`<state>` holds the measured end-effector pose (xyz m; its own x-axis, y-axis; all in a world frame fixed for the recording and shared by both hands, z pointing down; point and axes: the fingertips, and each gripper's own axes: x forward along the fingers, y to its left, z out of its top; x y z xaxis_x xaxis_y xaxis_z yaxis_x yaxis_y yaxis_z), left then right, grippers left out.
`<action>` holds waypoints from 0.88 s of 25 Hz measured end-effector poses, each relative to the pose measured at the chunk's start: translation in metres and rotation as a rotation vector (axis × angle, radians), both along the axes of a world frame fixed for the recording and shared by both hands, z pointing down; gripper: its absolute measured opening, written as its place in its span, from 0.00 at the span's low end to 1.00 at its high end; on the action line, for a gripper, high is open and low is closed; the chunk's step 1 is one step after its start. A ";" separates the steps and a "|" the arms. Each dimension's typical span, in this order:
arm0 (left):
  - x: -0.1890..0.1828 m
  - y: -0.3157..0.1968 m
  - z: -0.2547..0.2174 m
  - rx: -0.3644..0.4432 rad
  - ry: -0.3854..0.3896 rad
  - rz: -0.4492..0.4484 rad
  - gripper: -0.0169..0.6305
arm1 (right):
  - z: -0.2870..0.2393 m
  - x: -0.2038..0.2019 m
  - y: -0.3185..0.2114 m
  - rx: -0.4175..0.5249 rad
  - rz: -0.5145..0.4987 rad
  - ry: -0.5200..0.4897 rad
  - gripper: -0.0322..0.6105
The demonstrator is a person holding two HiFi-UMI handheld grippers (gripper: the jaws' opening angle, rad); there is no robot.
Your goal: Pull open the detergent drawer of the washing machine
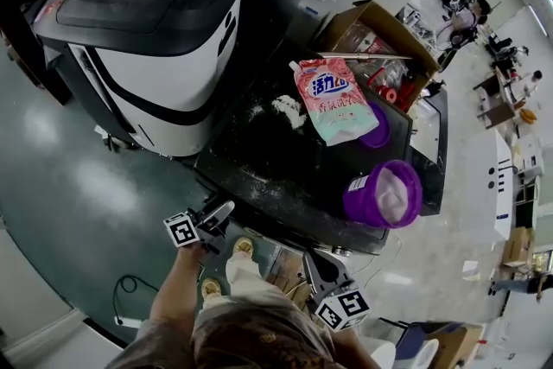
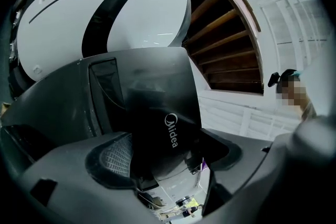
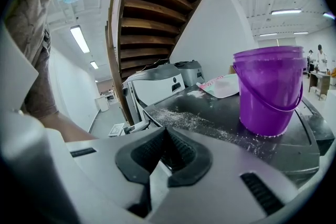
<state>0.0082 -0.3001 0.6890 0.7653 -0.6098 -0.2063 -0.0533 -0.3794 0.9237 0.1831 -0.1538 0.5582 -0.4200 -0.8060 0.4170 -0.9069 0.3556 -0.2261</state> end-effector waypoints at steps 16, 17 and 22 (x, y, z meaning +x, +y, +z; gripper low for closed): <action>-0.009 -0.002 0.004 -0.026 0.204 -0.041 0.55 | 0.005 -0.011 0.018 -0.032 -0.051 0.039 0.06; -0.009 -0.002 0.005 -0.029 0.217 -0.048 0.54 | 0.004 -0.010 0.020 -0.033 -0.049 0.041 0.06; -0.011 -0.001 0.007 -0.024 0.252 -0.067 0.51 | 0.004 -0.004 0.029 -0.038 -0.027 0.046 0.06</action>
<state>-0.0028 -0.3010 0.6957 0.6496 -0.6643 -0.3698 0.1554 -0.3601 0.9199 0.1787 -0.1250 0.5626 -0.4212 -0.7779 0.4664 -0.9067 0.3724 -0.1979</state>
